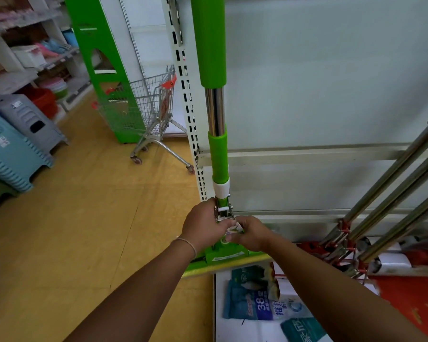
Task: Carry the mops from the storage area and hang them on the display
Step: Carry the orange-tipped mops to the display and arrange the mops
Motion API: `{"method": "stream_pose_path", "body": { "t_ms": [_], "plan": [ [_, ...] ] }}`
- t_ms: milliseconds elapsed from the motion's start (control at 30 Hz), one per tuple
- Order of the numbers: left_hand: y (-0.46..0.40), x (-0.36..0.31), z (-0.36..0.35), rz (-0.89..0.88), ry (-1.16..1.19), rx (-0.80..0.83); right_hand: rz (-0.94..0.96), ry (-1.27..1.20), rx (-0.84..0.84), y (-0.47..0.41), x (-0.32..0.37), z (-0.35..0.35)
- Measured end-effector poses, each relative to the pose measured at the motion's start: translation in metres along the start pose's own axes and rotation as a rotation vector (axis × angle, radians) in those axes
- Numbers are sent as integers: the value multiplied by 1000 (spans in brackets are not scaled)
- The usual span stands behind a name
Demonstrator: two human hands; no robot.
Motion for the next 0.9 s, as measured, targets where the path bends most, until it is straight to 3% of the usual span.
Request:
{"method": "stream_pose_path", "body": {
  "t_ms": [400,633,900],
  "plan": [
    [-17,-1,-2,16,-34,75,-6,17,-24,-1,8,5],
    [-17,6,-2,10,-63,187,-60,1,-170,13,8,4],
    [-15,-32,34,-85,-22,-3,21,146,-241,34,28,-1]
  ]
}}
Point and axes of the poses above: each hand's wrist, its own y-axis away from the middle knuckle, its own z-axis out of the back of the hand, x = y × z, the point moved 10 cm from there along -y, towards the middle knuckle, and after that the axes turned 2 degrees about y, right-handed, at the moved point
